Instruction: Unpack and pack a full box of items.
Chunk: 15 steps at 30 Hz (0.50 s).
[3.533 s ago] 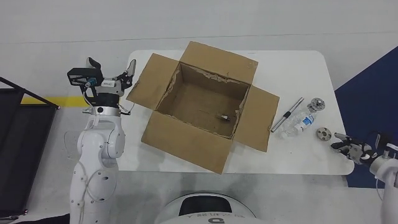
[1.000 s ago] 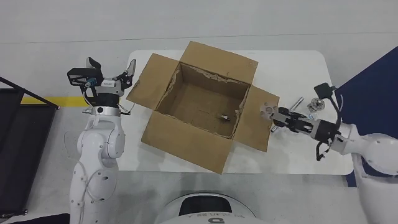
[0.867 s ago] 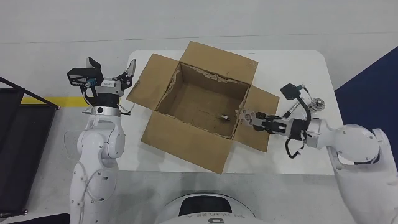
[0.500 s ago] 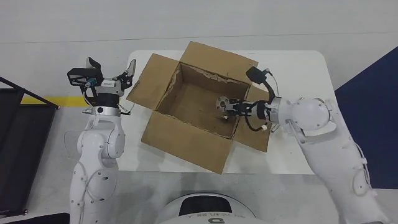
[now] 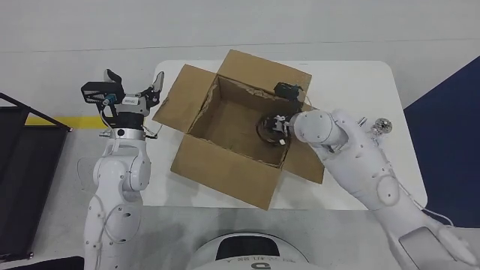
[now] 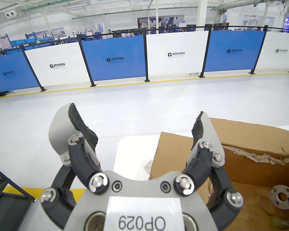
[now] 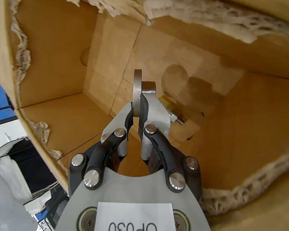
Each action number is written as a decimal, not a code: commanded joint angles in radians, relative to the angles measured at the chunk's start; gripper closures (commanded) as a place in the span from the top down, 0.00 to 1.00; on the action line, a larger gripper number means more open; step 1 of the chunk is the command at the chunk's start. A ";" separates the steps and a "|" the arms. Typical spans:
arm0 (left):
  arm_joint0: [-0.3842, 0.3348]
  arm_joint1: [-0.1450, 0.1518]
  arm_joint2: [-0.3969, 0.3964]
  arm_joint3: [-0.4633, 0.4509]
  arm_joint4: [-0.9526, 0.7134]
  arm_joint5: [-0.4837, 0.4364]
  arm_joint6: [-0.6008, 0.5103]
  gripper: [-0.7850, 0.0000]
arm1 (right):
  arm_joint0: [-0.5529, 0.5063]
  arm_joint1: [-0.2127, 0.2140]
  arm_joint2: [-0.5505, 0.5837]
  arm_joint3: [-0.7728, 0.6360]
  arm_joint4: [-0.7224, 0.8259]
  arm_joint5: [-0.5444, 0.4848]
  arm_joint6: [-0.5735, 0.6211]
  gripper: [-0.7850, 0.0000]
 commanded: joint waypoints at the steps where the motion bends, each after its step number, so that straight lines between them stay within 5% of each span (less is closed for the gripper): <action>1: 0.000 0.000 0.000 0.000 0.000 0.000 0.000 1.00 | 0.018 -0.007 -0.022 0.016 -0.011 0.015 0.000 0.26; 10: 0.000 0.000 0.000 0.000 0.000 0.000 0.000 1.00 | -0.029 0.004 0.033 -0.101 -0.062 0.044 -0.053 0.56; 11: 0.000 0.000 0.000 0.000 0.000 0.000 0.000 1.00 | -0.055 0.014 0.074 -0.158 -0.040 0.015 -0.041 0.67; 15: 0.000 0.000 0.000 0.000 0.000 0.000 0.000 1.00 | -0.264 0.063 0.360 -0.408 0.047 -0.083 -0.055 0.78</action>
